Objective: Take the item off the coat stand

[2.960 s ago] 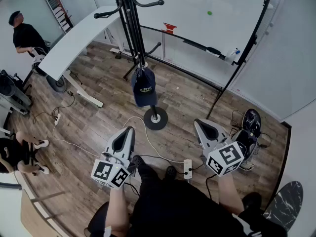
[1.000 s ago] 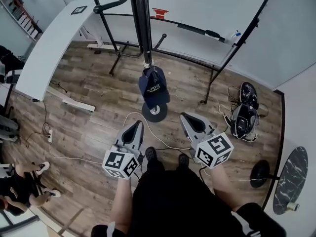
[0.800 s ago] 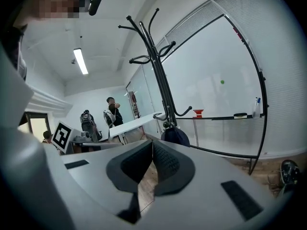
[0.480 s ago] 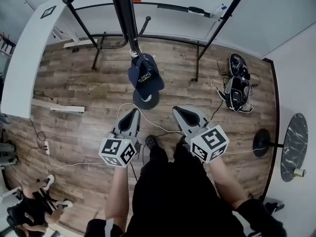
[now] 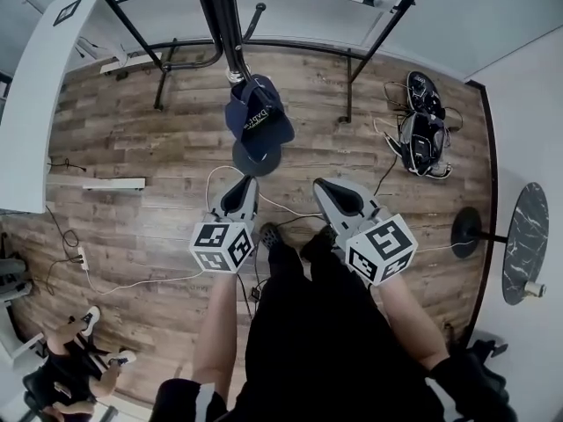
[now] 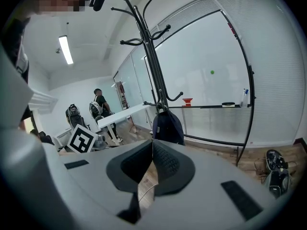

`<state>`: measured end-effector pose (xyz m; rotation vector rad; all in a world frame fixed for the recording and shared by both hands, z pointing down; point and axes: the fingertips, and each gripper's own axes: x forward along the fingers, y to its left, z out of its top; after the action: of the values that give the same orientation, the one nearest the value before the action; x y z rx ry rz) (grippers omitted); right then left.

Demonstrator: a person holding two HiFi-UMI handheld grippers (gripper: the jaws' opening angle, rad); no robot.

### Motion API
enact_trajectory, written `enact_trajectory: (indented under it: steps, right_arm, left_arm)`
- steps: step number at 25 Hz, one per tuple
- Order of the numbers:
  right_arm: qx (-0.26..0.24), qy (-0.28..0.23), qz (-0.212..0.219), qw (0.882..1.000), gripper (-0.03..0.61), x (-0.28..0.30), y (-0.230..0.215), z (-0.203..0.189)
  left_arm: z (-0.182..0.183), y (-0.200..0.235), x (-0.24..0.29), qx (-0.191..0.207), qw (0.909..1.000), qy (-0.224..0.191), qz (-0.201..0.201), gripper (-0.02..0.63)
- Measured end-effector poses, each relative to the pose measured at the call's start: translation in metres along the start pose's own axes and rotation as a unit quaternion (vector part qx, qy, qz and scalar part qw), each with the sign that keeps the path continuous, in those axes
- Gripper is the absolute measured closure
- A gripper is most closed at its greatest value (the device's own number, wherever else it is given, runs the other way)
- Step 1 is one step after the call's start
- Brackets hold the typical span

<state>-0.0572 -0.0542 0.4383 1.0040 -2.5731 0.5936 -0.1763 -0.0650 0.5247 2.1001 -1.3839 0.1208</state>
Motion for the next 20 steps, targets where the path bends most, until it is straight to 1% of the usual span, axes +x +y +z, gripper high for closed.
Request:
enact_trajectory:
  steps: [4, 6, 11, 13, 20]
  right_arm:
    - [0.000, 0.009, -0.008, 1.000, 0.548, -0.001, -0.004, -0.004]
    - [0.000, 0.014, -0.014, 1.000, 0.548, -0.004, -0.008, -0.006]
    - [0.001, 0.023, -0.025, 0.999, 0.548, -0.005, -0.015, -0.012]
    - [0.004, 0.025, -0.028, 0.999, 0.548, -0.006, -0.016, -0.015]
    - [0.012, 0.027, -0.034, 0.999, 0.548, -0.009, -0.016, -0.021]
  left_arm:
    - [-0.014, 0.015, 0.013, -0.003, 0.9998, 0.014, 0.011, 0.594]
    - [-0.020, 0.022, 0.018, 0.000, 0.9996, 0.021, 0.017, 0.545]
    - [-0.025, 0.038, 0.037, 0.005, 0.9991, 0.030, 0.028, 0.541]
    - [-0.028, 0.044, 0.046, 0.006, 0.9988, 0.035, 0.035, 0.512]
    - [-0.039, 0.068, 0.072, 0.010, 0.9972, 0.051, 0.054, 0.449]
